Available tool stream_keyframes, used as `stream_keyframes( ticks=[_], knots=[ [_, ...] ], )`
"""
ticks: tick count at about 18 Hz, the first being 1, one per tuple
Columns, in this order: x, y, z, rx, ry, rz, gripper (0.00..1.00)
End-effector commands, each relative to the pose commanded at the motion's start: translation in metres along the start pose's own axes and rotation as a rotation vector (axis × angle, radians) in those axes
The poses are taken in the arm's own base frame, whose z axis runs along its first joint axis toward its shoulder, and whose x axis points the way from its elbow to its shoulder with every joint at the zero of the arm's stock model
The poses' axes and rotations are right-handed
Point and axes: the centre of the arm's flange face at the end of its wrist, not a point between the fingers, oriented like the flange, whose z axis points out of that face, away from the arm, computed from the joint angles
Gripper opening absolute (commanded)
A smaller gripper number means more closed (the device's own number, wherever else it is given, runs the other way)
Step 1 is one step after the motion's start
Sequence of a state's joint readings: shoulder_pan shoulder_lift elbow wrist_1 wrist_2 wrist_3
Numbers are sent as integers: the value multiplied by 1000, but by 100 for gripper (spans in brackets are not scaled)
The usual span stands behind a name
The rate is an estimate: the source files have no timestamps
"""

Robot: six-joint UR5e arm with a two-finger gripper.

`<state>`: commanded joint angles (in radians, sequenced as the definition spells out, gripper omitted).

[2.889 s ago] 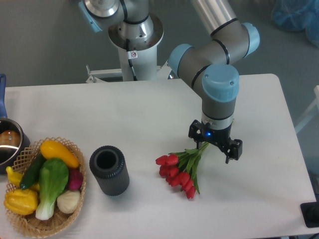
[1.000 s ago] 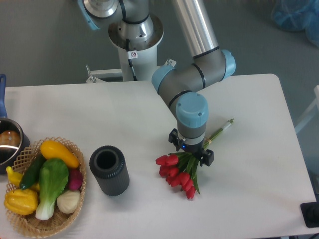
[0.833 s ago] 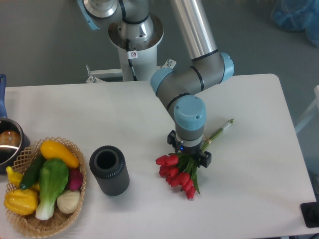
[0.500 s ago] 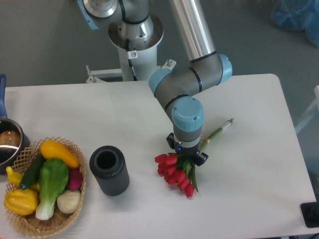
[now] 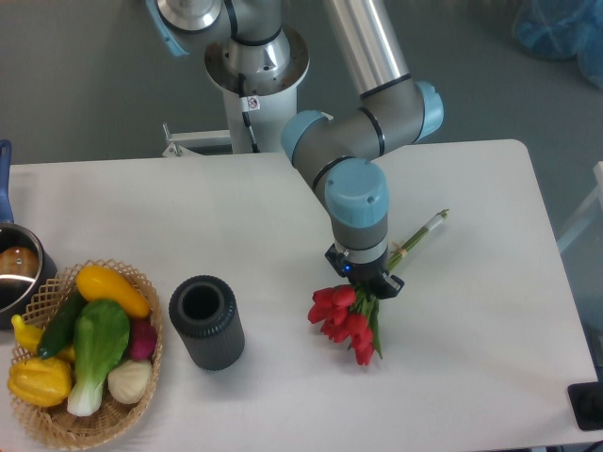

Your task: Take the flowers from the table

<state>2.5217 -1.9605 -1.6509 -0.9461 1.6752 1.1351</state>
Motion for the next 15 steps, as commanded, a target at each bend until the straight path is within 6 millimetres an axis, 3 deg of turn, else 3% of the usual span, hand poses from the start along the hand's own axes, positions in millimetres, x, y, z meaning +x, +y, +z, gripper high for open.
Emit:
stream_keyframes(
  ticks=[6,10,15],
  knots=[
    [-35,2,-44,55,34,-19,0],
    [-50,21,-45,61,30,-29,0],
    [-60,31,-54,63,12,-35,0]
  ],
)
